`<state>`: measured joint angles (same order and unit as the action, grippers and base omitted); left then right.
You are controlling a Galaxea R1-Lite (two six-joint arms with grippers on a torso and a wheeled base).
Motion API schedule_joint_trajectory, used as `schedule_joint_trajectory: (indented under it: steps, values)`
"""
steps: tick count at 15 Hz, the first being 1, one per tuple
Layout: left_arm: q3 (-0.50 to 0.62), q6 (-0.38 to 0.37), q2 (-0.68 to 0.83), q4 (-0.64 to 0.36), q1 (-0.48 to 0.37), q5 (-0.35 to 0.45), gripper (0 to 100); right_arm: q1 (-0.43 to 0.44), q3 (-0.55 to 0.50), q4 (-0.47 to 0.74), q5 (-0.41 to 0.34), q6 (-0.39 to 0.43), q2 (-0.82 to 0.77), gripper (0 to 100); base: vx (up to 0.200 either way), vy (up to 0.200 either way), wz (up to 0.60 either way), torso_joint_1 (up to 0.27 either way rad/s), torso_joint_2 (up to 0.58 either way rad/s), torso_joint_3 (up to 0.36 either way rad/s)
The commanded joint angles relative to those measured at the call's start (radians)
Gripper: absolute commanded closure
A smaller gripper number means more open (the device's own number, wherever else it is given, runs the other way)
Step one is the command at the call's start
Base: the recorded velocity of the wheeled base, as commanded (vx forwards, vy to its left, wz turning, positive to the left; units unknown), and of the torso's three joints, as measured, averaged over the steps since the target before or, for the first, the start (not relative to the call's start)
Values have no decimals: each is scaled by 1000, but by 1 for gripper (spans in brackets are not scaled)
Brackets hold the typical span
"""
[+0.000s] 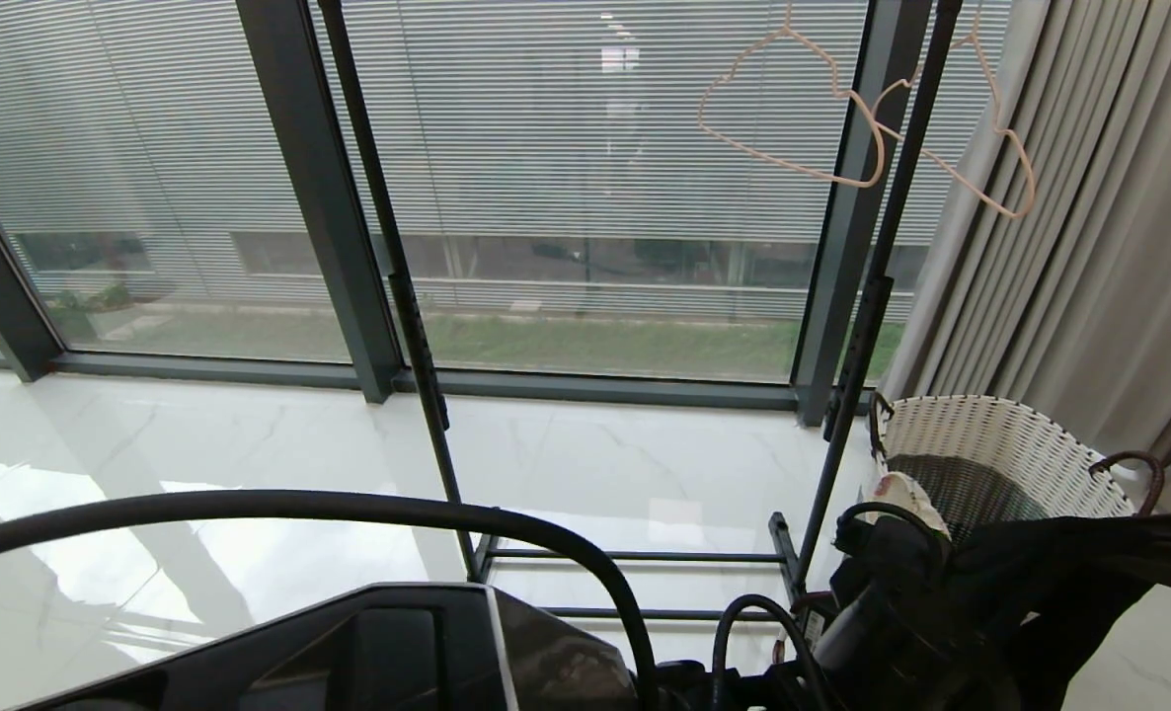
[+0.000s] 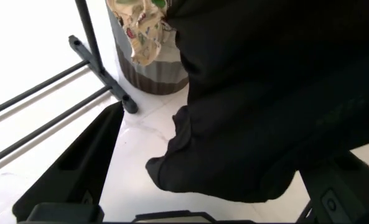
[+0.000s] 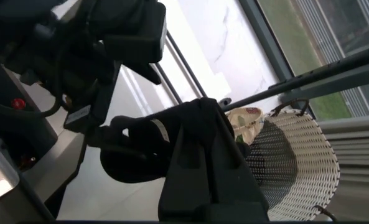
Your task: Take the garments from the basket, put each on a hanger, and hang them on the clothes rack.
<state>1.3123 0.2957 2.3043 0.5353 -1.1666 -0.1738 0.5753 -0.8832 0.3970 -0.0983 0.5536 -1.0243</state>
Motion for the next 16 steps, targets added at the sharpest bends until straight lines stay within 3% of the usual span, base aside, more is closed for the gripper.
schedule_joint_trajectory:
  steps: [1,4,5,8,10,13,16]
  values:
    - [13,2,46,0,5,-1,0,1,3,0,-1,0,7,100,0,0,0,0,0,0]
    - [18,2,52,0,5,-9,0,1,4,0,-1,0,12,100,0,0,0,0,0,0]
    - [21,2,52,0,5,-9,100,1,7,0,-1,0,12,100,0,0,0,0,0,0]
    - [27,5,50,0,5,-13,100,1,10,0,-1,0,12,100,0,0,0,0,0,0]
    - [21,3,46,2,5,-62,100,-2,21,-1,-1,-9,7,100,0,0,0,0,0,0]
    - [-53,20,-31,14,16,-159,100,-2,32,-12,-1,-86,-34,100,0,0,0,0,0,0]
    - [-188,218,-272,-8,44,-151,100,-2,49,-129,-4,-87,-96,100,0,0,0,0,0,0]
